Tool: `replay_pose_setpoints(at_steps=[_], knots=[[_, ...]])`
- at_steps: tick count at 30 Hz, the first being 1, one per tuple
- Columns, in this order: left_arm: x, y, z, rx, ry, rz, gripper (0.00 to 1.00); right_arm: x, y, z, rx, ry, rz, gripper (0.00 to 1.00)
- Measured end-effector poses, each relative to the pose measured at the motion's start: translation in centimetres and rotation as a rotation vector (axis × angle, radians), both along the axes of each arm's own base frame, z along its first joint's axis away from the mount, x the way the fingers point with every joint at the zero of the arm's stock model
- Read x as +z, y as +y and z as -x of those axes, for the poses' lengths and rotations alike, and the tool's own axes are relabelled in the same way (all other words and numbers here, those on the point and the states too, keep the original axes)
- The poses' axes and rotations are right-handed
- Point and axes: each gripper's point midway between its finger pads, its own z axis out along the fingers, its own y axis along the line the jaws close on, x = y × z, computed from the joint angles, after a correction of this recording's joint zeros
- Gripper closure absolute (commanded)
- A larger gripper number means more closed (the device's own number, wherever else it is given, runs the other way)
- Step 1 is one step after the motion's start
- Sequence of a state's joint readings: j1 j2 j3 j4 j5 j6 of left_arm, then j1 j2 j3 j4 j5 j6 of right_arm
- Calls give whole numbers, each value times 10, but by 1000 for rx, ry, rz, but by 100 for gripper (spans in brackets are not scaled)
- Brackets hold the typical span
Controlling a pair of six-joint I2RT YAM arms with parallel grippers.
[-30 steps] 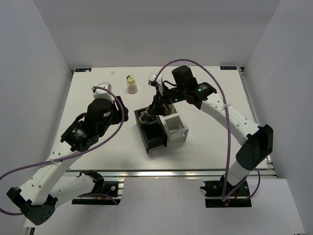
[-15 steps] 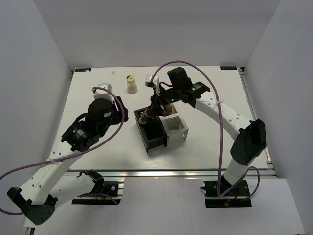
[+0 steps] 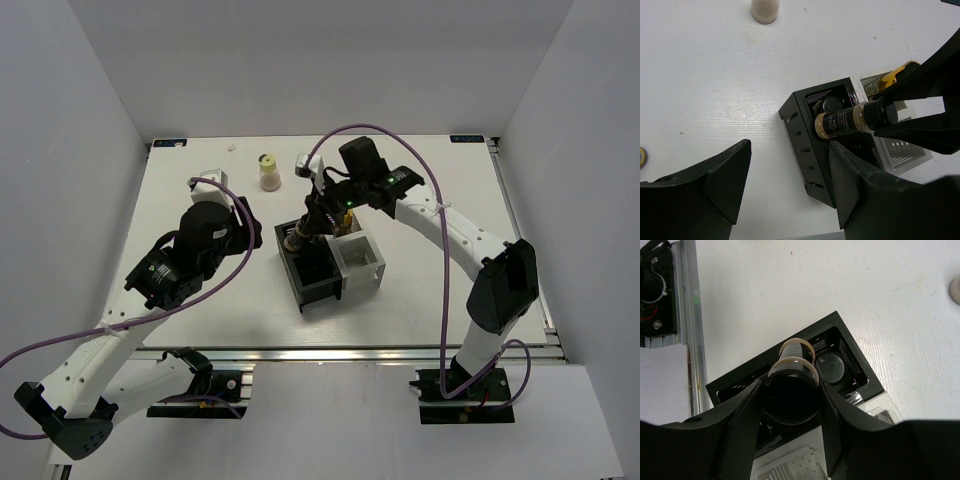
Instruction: Organize the condiment bottles
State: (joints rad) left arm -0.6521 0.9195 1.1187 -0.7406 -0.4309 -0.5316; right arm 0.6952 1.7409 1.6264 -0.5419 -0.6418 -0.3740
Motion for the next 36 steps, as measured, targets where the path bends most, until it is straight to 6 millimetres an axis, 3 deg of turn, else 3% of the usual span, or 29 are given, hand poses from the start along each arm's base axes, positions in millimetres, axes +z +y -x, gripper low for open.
replay_pose_setpoints(at_steps=[19, 26, 36], knots=[[2, 2, 1, 4, -7, 3, 26, -22, -5, -10, -24, -43, 87, 100], [2, 2, 2, 5, -6, 2, 26, -28, 14, -9, 13, -76, 111, 100], [5, 5, 5, 8, -10, 13, 26, -46, 20, -7, 24, -90, 171, 68]])
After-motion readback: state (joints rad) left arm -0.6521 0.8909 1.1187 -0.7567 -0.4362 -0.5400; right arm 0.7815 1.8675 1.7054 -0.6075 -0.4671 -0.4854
